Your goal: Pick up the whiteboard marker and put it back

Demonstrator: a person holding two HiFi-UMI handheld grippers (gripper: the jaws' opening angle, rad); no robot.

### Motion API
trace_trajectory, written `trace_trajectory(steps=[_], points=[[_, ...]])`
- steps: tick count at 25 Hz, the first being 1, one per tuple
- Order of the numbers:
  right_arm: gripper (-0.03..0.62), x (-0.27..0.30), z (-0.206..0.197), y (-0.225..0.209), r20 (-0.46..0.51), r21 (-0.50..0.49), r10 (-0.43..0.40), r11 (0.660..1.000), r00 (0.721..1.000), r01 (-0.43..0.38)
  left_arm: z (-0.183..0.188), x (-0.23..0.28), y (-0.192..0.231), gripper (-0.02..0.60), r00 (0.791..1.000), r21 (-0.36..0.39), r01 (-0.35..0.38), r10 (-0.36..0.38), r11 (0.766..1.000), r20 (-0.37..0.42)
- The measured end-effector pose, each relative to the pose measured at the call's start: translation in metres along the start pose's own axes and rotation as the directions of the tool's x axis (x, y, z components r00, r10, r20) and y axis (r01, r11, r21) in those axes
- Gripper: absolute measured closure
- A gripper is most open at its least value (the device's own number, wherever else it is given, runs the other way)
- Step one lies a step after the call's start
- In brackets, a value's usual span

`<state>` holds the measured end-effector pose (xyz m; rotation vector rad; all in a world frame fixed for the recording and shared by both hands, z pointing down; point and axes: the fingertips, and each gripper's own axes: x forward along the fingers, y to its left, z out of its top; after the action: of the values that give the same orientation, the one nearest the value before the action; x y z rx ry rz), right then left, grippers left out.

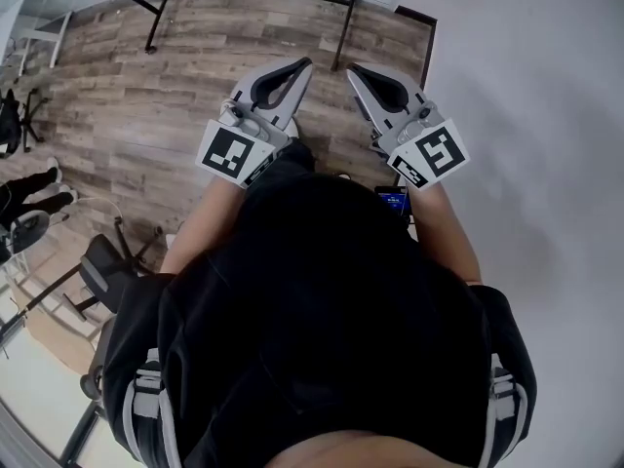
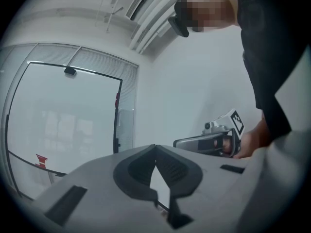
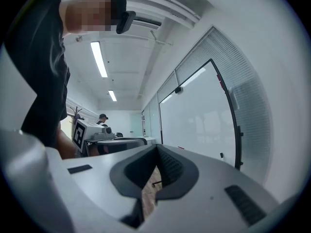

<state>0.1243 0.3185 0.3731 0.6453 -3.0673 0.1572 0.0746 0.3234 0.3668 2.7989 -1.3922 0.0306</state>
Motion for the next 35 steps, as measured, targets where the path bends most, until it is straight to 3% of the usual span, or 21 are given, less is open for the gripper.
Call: trace_trajectory(steps=[19, 35], points=[[0.599, 0.170, 0.021, -0.058, -0.051, -0.029, -0.064, 0.998, 0.997, 0.063, 0.008, 0.026, 0.183, 0.577, 0.995, -0.032, 0.102, -0.101, 0.994, 0.012], [0.599, 0.220, 0.020, -0.088, -0.056, 0.000, -0.125, 0.992, 0.991, 0.125, -0.001, 0.045, 0.232, 0.577, 0.985, -0.065, 0.173, -0.173, 0.983, 0.003]])
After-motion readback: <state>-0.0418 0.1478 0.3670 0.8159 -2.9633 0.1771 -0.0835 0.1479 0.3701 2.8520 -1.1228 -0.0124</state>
